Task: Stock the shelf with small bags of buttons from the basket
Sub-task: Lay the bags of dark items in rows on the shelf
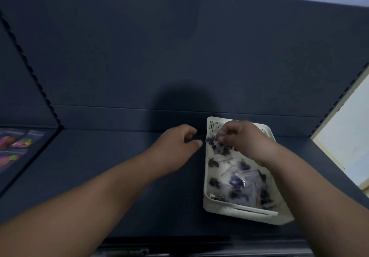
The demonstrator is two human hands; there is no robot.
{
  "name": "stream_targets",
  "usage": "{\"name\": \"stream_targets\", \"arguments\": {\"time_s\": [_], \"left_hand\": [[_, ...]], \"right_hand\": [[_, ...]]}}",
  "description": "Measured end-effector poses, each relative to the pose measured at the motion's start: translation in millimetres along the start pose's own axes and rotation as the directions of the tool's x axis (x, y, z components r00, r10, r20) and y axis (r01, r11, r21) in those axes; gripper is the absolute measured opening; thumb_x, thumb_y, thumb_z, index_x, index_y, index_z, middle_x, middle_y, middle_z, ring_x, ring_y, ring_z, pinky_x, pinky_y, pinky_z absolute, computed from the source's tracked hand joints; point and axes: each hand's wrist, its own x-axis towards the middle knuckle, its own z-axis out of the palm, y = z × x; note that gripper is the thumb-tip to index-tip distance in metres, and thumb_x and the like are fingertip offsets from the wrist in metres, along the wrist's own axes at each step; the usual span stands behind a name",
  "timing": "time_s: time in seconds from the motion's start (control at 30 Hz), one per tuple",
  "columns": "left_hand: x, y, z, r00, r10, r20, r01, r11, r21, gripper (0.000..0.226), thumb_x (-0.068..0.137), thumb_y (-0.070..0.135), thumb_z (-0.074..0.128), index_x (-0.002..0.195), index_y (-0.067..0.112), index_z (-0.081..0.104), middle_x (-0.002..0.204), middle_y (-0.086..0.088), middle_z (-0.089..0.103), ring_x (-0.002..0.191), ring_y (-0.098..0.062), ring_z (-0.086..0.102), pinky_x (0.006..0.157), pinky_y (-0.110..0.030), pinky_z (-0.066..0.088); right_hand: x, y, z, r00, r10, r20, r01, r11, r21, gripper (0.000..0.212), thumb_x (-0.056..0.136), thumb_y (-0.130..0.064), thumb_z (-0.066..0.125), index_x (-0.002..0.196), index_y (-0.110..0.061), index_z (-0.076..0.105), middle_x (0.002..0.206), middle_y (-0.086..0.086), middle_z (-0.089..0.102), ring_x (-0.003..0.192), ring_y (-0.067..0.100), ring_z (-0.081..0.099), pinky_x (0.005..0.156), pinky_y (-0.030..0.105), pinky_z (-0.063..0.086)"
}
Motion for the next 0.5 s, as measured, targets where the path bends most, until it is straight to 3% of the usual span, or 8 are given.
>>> {"name": "stream_targets", "arguments": {"time_s": [0.2,0.37,0.5], "left_hand": [[4,-5,-36,0.993,-0.038,0.11,0.068,0.955,-0.289,0.046,0.087,0.027,0.064,0.13,0.021,0.05,0.122,0.001,0.056,0.108,-0.011,0.057,0.095,-0.034,0.049],[1,-25,-80,0.953,-0.032,0.3,0.177,0.865,-0.469,0.044,0.089,0.017,0.061,0.13,0.026,0.049,0.119,0.002,0.063,0.108,-0.013,0.061,0.093,-0.038,0.049],[-4,-58,-115,0.904,-0.019,0.427,0.302,0.736,-0.606,0.028,0.09,0.007,0.053,0.114,0.019,0.058,0.11,-0.012,0.068,0.101,-0.029,0.066,0.09,-0.05,0.049]], "right_hand": [[-3,-50,13,0.997,-0.006,-0.079,0.017,0.989,0.148,0.009,0.083,-0.006,0.066,0.074,-0.01,0.064,0.067,0.006,0.06,0.06,0.014,0.046,0.058,0.029,0.036],[2,-98,51,0.997,-0.013,0.07,-0.012,0.939,0.344,0.005,0.085,-0.002,0.062,0.089,-0.002,0.066,0.078,0.013,0.068,0.069,0.022,0.056,0.066,0.031,0.043],[19,-125,105,0.99,0.011,0.14,-0.07,0.905,0.42,0.012,0.085,-0.001,0.062,0.082,-0.012,0.064,0.071,0.0,0.063,0.062,0.012,0.053,0.06,0.025,0.041]]}}
